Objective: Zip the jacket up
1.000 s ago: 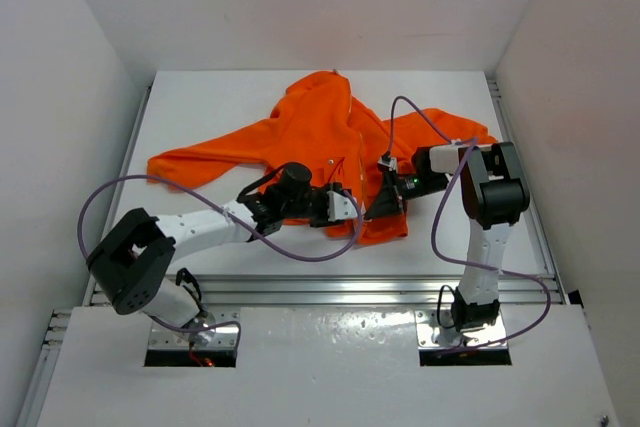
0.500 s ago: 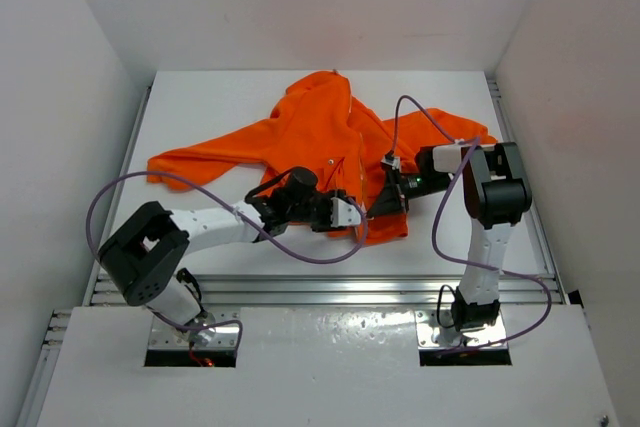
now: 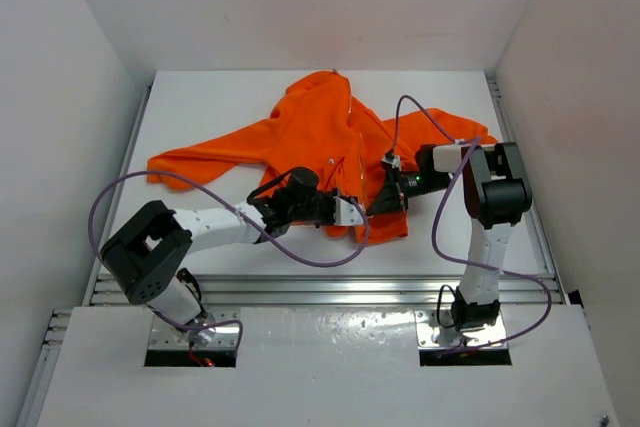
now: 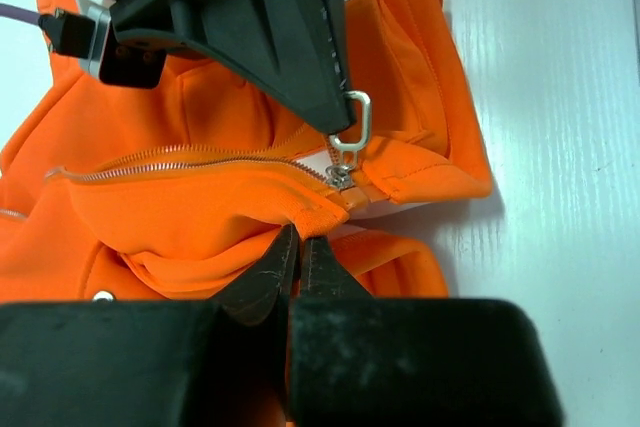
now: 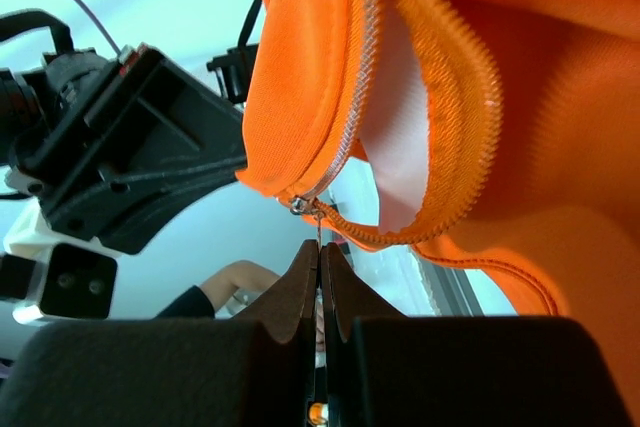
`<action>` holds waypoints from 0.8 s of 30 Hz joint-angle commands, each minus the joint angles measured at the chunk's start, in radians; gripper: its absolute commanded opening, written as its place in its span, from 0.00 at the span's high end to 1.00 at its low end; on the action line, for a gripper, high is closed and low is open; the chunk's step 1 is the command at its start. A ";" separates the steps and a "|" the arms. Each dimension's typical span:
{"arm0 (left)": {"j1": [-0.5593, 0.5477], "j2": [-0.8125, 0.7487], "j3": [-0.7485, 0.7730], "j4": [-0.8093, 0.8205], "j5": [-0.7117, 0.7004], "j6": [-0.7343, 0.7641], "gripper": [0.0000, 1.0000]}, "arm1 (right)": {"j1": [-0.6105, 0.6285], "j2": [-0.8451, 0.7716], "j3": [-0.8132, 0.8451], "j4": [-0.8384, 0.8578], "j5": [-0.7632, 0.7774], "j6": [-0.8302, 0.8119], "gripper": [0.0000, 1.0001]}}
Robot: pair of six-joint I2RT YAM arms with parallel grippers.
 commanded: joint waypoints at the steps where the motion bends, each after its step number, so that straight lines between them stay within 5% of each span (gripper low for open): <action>1: -0.012 -0.012 -0.025 0.048 0.056 0.036 1.00 | -0.004 -0.033 0.020 0.082 -0.009 0.082 1.00; 24: -0.012 -0.185 -0.168 -0.125 0.196 0.252 1.00 | -0.055 -0.049 0.120 0.214 0.260 0.225 1.00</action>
